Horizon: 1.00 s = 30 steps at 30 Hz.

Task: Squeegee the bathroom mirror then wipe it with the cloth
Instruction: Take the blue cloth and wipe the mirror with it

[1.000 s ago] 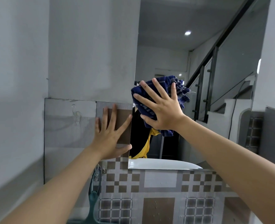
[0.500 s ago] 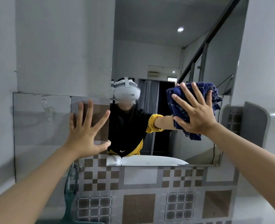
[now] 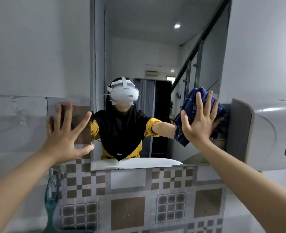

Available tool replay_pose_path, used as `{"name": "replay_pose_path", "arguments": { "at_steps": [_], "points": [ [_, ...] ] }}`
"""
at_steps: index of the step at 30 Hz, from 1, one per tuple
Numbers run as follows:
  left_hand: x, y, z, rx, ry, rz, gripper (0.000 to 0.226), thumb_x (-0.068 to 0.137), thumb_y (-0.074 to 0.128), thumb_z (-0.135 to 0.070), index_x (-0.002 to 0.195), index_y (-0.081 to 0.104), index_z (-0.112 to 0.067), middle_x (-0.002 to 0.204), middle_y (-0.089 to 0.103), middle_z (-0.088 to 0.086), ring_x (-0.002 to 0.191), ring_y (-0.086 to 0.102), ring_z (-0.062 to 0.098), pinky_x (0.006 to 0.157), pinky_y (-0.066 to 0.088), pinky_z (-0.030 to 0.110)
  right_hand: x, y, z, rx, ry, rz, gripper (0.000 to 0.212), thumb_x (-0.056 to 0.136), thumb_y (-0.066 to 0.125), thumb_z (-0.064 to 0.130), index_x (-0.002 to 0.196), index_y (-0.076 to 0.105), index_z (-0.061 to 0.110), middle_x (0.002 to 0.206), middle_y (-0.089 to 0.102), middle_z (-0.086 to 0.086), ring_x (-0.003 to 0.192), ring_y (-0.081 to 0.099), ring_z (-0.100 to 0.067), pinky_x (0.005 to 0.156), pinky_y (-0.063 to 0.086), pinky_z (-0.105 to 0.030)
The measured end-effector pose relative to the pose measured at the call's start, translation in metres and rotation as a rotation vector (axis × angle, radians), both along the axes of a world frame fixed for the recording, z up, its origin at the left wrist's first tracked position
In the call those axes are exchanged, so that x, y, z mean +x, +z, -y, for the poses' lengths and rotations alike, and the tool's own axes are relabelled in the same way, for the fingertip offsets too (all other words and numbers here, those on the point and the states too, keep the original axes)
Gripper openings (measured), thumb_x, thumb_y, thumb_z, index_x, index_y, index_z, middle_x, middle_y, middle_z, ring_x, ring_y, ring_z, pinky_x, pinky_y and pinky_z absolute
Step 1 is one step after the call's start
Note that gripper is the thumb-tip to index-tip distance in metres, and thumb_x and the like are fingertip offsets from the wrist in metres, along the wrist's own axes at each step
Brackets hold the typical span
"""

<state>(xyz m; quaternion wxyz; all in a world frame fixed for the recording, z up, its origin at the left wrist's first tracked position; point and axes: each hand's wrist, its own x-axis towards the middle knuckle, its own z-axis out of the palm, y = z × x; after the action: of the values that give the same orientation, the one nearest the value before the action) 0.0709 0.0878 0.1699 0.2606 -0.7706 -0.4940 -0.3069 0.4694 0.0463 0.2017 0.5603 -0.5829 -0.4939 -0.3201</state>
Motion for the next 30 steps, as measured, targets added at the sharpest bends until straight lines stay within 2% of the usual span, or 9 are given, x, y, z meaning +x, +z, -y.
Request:
{"name": "replay_pose_path", "arguments": {
  "at_steps": [3,5,14,22,30],
  "points": [
    [0.000,0.000,0.000,-0.012,0.015,0.000,0.107,0.058,0.032,-0.086,0.146,-0.009,-0.042,0.151,-0.036,0.006,0.136,-0.036,0.032,0.105,-0.008,0.063,-0.025,-0.004,-0.003,-0.025,-0.039,-0.148,0.074,0.085,0.038,0.060,0.150,0.007,0.042,0.163,-0.002,0.004,0.149,-0.008,-0.027,0.111,0.007,-0.070],
    [0.000,0.000,0.000,-0.013,0.011,0.003,0.106,0.059,0.035,-0.082,0.145,-0.010,-0.042,0.151,-0.036,0.006,0.136,-0.036,0.032,0.104,-0.011,0.061,-0.043,-0.006,-0.005,-0.039,-0.057,-0.183,0.075,0.084,0.034,0.061,0.150,0.005,0.041,0.163,-0.002,0.003,0.149,-0.007,-0.027,0.108,0.005,-0.073],
    [-0.001,0.004,0.002,-0.043,-0.006,-0.028,0.101,0.062,0.029,-0.083,0.140,-0.024,-0.045,0.144,-0.047,0.006,0.130,-0.044,0.034,0.104,-0.019,0.059,-0.144,-0.011,-0.019,-0.019,-0.015,-0.113,0.076,0.084,0.039,0.061,0.151,0.014,0.037,0.163,0.004,-0.002,0.148,-0.003,-0.031,0.104,0.001,-0.075],
    [-0.008,-0.011,-0.003,0.003,-0.042,-0.044,0.096,0.069,0.030,-0.082,0.143,-0.017,-0.043,0.149,-0.039,0.009,0.134,-0.038,0.037,0.102,-0.019,0.060,-0.194,-0.001,-0.025,-0.044,-0.014,0.092,0.075,0.084,0.045,0.060,0.150,0.016,0.039,0.163,0.008,-0.001,0.148,0.000,-0.033,0.104,0.001,-0.076],
    [-0.013,-0.024,-0.008,0.073,-0.091,-0.026,0.093,0.072,0.023,-0.085,0.147,-0.009,-0.039,0.153,-0.031,0.010,0.138,-0.029,0.037,0.106,-0.014,0.060,-0.219,0.011,-0.023,-0.101,-0.006,0.606,0.072,0.086,0.045,0.058,0.150,0.019,0.041,0.163,0.008,0.001,0.148,-0.002,-0.032,0.104,-0.004,-0.075]
  ]
}}
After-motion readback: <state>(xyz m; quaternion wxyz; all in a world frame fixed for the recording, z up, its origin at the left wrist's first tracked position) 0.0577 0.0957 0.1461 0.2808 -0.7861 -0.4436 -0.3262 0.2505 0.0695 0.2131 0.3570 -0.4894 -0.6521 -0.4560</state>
